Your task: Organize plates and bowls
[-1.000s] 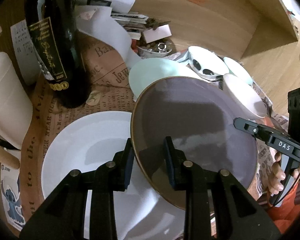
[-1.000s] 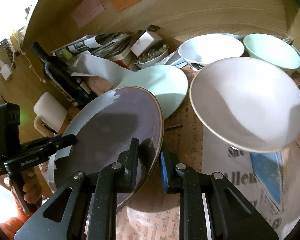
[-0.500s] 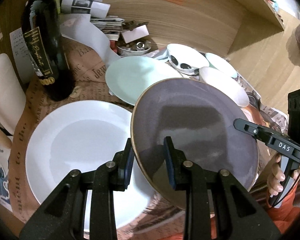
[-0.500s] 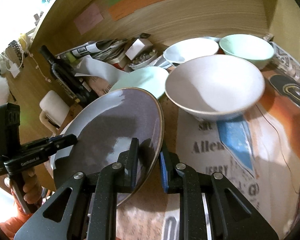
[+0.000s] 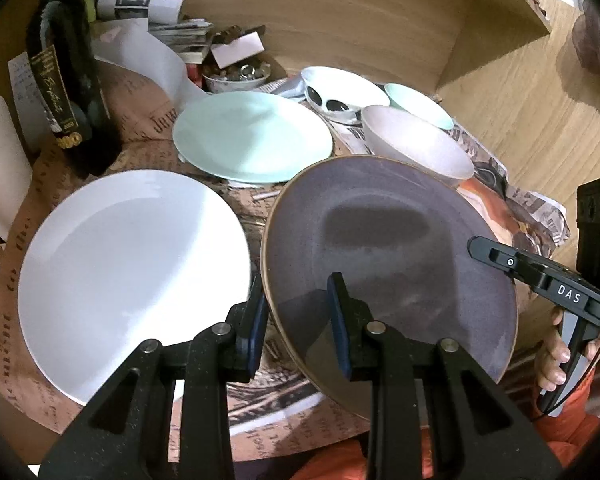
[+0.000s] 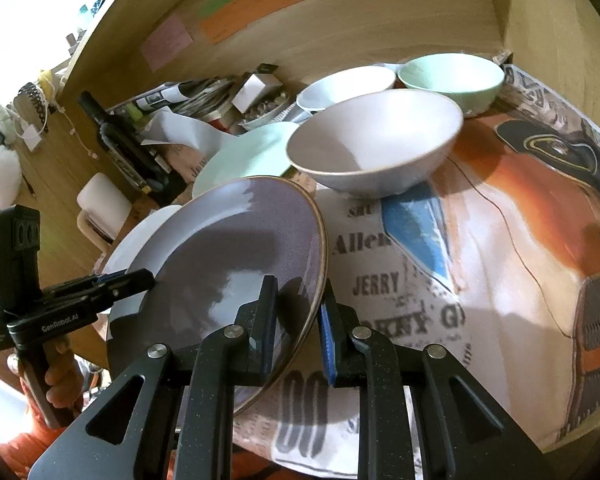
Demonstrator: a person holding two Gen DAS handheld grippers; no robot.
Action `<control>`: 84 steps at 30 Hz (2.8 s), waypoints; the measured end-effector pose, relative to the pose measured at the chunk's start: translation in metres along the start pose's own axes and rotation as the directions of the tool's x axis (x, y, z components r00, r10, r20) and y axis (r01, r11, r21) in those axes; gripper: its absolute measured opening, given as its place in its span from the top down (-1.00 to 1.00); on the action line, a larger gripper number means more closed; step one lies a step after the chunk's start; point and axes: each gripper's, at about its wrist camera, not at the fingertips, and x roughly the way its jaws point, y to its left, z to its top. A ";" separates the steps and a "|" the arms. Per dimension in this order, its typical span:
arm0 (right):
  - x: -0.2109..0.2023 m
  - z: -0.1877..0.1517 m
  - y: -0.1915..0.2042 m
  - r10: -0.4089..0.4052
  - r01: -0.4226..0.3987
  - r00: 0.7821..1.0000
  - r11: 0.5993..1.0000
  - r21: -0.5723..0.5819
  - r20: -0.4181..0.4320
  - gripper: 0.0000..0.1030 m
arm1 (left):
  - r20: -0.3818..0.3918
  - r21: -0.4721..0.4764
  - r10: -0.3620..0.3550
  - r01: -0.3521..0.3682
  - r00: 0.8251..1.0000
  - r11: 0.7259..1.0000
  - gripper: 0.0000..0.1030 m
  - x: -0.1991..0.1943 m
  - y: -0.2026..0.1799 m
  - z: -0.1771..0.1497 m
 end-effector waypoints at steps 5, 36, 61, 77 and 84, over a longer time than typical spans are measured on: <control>0.001 -0.003 -0.007 -0.004 0.005 1.000 1.000 0.008 -0.011 0.66 | -0.014 -0.002 -0.002 0.002 1.000 1.000 0.43 0.007 -0.006 -0.002; -0.002 0.005 -0.006 -0.148 0.151 0.988 0.986 -0.077 0.045 0.50 | 0.008 0.069 0.096 -0.096 0.995 0.993 0.41 0.025 -0.002 0.004; 0.016 0.030 0.103 0.073 -0.042 0.990 0.969 -0.245 0.117 -0.34 | 0.253 -0.040 0.202 -0.198 0.946 0.979 -0.70 -0.076 0.054 0.004; 0.108 0.037 0.144 0.035 -0.066 0.993 0.960 -0.274 -0.115 -0.01 | 0.156 -0.168 0.276 -0.250 0.948 0.954 -0.63 -0.051 0.157 -0.015; 0.137 0.039 0.151 -0.012 -0.052 0.975 0.960 -0.277 -0.222 0.29 | 0.083 -0.212 0.258 -0.236 0.963 0.948 -0.16 -0.035 0.184 -0.022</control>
